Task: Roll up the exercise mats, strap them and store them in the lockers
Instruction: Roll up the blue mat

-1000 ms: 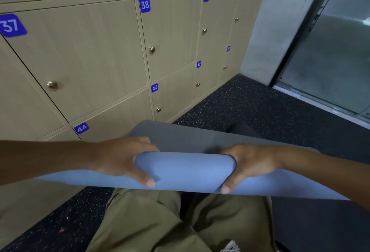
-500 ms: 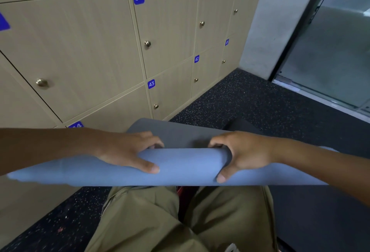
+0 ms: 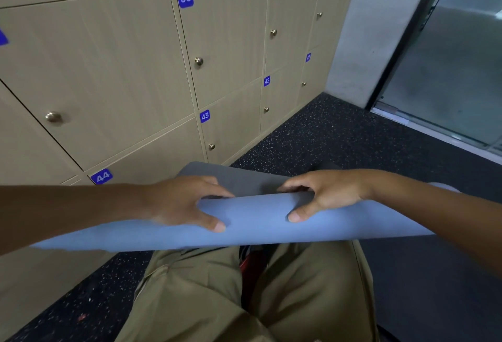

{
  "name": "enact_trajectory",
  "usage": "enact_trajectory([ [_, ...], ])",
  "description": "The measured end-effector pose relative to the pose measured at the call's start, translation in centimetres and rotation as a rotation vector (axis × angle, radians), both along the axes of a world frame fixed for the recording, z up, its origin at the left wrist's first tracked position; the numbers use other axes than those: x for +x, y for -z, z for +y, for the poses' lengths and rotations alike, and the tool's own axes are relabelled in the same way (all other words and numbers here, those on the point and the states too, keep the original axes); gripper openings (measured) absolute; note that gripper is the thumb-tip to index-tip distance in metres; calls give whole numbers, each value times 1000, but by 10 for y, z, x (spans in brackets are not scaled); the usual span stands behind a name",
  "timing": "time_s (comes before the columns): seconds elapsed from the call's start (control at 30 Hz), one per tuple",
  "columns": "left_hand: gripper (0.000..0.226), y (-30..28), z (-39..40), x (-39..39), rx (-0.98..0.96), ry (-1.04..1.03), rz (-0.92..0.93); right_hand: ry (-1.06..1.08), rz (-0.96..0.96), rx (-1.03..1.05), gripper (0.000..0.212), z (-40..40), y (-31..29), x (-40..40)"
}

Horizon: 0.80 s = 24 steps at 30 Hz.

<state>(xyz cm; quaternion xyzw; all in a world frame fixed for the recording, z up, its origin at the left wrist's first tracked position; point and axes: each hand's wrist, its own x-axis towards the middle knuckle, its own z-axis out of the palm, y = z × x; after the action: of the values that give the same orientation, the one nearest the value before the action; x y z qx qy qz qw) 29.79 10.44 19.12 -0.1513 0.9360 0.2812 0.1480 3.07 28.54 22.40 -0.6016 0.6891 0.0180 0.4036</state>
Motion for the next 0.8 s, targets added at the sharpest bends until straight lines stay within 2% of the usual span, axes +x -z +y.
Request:
enact_trajectory([
  [0.1,66,-2,-15,-10,113,-19,-80,-35,108,-171,74,10,-3,2],
  [0.37,49,0,-27,-25,404,-131,-174,77,51,-412,62,21,36,-10],
  [0.43,60,0,-22,-27,282,-109,-163,68,63,-425,68,20,40,-13],
  [0.5,87,0,-13,-28,67,-98,-89,62,65,-416,74,15,43,-17],
  [0.57,105,2,-2,-28,-73,-125,36,69,42,-392,68,6,44,-23],
  [0.7,98,14,23,-28,-327,-87,181,79,-99,-292,41,-14,35,-32],
  [0.8,95,36,32,-28,-477,-97,314,91,-151,-254,31,-24,30,-35],
])
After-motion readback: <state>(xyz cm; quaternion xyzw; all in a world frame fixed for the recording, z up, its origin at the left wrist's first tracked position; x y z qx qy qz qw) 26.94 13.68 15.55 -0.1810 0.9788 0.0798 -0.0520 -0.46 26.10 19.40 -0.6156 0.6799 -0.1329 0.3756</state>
